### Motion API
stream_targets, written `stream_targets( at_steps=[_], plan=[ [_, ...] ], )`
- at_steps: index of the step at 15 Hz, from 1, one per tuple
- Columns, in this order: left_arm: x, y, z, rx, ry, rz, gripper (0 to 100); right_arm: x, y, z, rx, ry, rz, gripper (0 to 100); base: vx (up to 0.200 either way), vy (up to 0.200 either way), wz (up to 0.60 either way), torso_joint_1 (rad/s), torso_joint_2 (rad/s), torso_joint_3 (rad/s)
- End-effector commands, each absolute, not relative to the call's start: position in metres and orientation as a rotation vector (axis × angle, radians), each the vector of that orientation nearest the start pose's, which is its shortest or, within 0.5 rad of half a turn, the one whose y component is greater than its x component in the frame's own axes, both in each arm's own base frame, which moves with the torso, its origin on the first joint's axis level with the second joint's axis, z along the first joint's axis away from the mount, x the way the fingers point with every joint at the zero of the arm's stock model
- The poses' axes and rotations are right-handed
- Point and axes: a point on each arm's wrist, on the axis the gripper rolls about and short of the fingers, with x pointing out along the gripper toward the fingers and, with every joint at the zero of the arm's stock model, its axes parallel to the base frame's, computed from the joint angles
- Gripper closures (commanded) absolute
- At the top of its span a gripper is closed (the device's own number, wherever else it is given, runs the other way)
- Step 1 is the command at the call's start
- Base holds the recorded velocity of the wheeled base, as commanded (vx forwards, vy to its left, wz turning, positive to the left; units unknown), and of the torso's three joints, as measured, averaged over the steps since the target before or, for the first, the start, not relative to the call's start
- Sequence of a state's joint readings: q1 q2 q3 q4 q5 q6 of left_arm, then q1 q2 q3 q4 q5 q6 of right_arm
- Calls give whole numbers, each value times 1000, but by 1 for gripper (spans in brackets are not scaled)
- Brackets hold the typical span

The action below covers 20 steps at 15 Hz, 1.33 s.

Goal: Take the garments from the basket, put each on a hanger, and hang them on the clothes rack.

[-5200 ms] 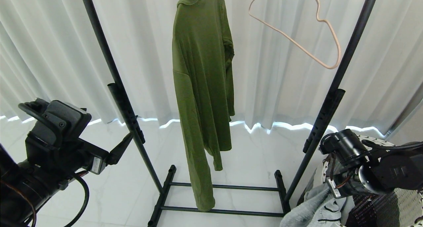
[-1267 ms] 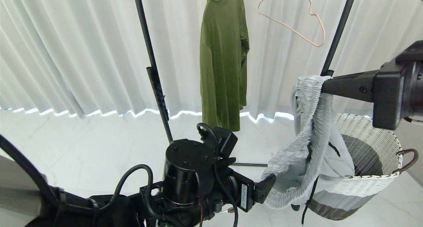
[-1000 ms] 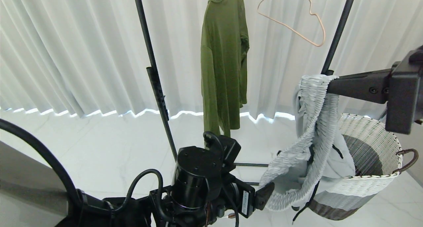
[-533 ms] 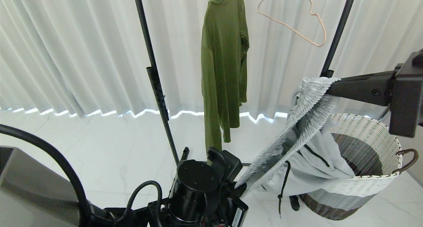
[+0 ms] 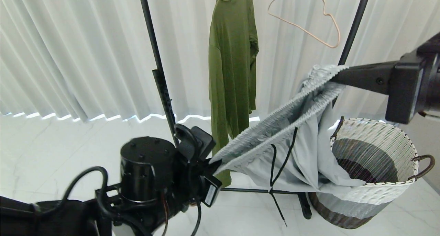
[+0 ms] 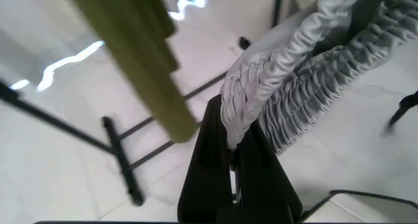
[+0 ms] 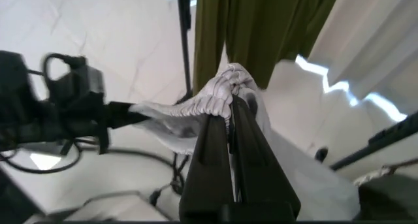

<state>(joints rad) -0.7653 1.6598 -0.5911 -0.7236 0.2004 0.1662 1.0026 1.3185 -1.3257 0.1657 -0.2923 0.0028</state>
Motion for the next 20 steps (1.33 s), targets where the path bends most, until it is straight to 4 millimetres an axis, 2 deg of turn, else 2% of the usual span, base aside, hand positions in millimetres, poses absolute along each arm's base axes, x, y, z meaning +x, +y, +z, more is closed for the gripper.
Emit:
stream_targets(
  at_steps=[1,2,4,5,6,9,11,14,15,17,20],
  plan=[
    [183,-137,255,238,107,-485,100,122,177,356,-99,91,705,100,0,0,0,0,0,0],
    [175,-130,275,234,105,-482,100,125,182,362,-89,63,705,100,0,0,0,0,0,0],
    [155,-115,330,198,88,-480,100,131,189,383,-68,-4,694,100,0,0,0,0,0,0],
    [151,-112,346,183,65,-478,100,133,187,388,-69,-20,684,100,0,0,0,0,0,0],
    [145,-108,379,152,15,-479,100,134,179,396,-80,-52,656,100,0,0,0,0,0,0],
    [132,-106,431,114,-66,-509,100,134,154,409,-102,-110,547,100,0,0,0,0,0,0],
    [122,-107,439,119,-55,-558,100,129,141,417,-104,-136,516,100,0,0,0,0,0,0],
    [120,-117,413,221,39,-603,100,113,123,417,-144,-96,523,100,0,0,0,0,0,0],
    [119,-117,405,266,53,-606,100,107,121,415,-170,-81,546,100,0,0,0,0,0,0],
    [113,-121,404,285,47,-646,100,96,125,413,-196,-75,615,100,0,0,0,0,0,0],
    [111,-120,406,284,37,-637,100,97,125,414,-195,-76,612,100,0,0,0,0,0,0]
  ],
)
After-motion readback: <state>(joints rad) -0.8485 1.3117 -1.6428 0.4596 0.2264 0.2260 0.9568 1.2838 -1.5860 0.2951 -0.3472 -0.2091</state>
